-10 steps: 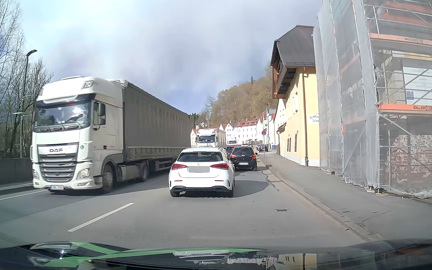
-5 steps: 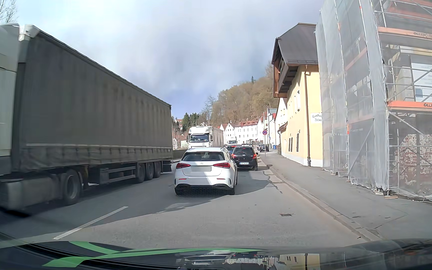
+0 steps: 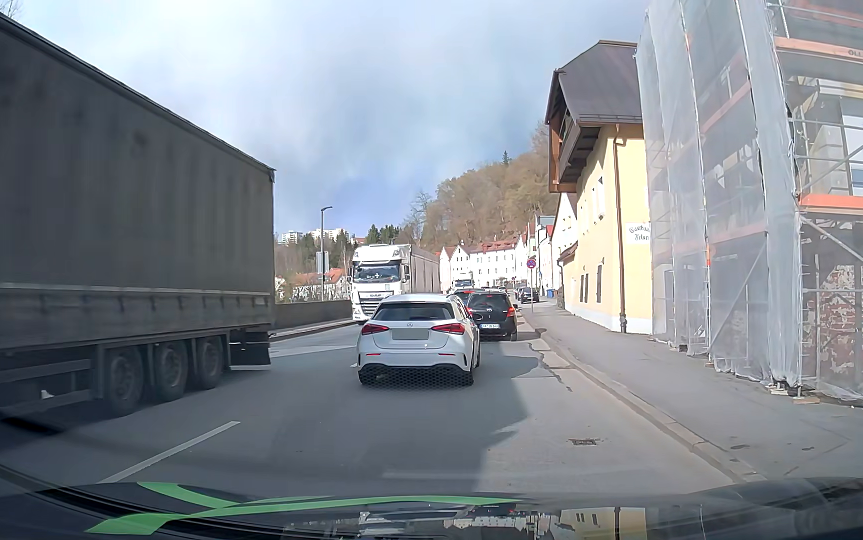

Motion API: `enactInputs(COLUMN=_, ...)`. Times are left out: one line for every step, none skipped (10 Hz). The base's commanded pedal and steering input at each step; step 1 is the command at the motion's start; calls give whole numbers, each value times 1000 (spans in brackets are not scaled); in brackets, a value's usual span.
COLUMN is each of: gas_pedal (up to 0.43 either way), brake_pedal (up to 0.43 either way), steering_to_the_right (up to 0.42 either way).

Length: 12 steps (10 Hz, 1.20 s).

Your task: Follow the waypoints while adhering to traffic rules and regulations

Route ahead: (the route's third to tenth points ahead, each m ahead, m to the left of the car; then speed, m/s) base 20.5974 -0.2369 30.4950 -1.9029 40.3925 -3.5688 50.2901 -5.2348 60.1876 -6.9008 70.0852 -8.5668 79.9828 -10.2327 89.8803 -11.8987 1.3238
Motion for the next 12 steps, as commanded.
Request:
enactInputs(gas_pedal=0, brake_pedal=0, steering_to_the_right=-10)
enactInputs(gas_pedal=0, brake_pedal=0, steering_to_the_right=-4)
enactInputs(gas_pedal=0, brake_pedal=0, steering_to_the_right=0)
enactInputs(gas_pedal=0, brake_pedal=0, steering_to_the_right=3)
enactInputs(gas_pedal=0, brake_pedal=0, steering_to_the_right=3)
enactInputs(gas_pedal=0, brake_pedal=0, steering_to_the_right=3)
enactInputs(gas_pedal=0, brake_pedal=0, steering_to_the_right=4)
enactInputs(gas_pedal=0, brake_pedal=0, steering_to_the_right=4)
enactInputs(gas_pedal=0, brake_pedal=0, steering_to_the_right=5)
enactInputs(gas_pedal=0, brake_pedal=0, steering_to_the_right=4)
enactInputs(gas_pedal=0, brake_pedal=0, steering_to_the_right=4)
enactInputs(gas_pedal=0, brake_pedal=0, steering_to_the_right=4)
